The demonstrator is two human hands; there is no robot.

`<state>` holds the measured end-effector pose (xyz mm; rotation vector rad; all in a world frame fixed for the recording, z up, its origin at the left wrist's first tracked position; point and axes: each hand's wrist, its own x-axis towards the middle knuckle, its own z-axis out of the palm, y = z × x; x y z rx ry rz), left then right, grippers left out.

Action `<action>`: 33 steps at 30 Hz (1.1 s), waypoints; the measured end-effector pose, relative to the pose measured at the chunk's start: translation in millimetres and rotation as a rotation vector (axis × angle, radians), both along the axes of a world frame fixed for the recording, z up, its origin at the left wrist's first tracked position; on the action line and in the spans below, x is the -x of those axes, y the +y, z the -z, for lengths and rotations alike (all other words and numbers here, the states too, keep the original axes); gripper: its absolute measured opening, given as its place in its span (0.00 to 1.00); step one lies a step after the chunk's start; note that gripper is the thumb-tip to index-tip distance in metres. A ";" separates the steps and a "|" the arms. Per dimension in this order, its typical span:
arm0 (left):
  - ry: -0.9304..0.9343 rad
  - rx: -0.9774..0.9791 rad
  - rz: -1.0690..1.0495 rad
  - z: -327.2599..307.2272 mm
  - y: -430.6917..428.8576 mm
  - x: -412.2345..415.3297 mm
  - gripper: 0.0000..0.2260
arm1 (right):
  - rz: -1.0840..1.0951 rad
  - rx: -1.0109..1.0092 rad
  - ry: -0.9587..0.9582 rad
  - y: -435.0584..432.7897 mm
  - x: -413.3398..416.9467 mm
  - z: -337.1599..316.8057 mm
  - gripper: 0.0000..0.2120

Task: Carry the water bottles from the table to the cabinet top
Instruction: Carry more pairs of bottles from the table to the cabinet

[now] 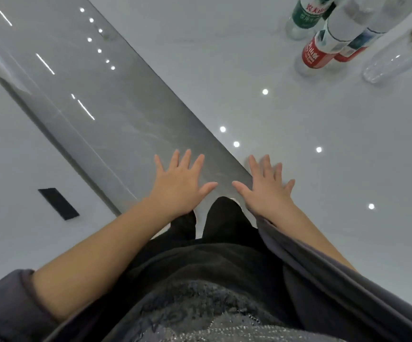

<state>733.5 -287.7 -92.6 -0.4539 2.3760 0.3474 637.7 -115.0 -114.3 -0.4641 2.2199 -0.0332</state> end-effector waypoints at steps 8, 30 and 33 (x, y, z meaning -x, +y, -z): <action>0.051 -0.055 0.248 5.1 -40.0 97.6 0.33 | 0.276 -0.002 0.023 -28.1 45.8 -1.7 0.37; 0.282 -0.446 0.200 36.8 -86.7 364.9 0.41 | 1.332 0.629 0.403 -85.5 210.5 19.7 0.44; 0.424 -0.605 0.148 39.7 -81.3 392.9 0.41 | 1.506 0.753 0.459 -95.0 220.9 25.3 0.40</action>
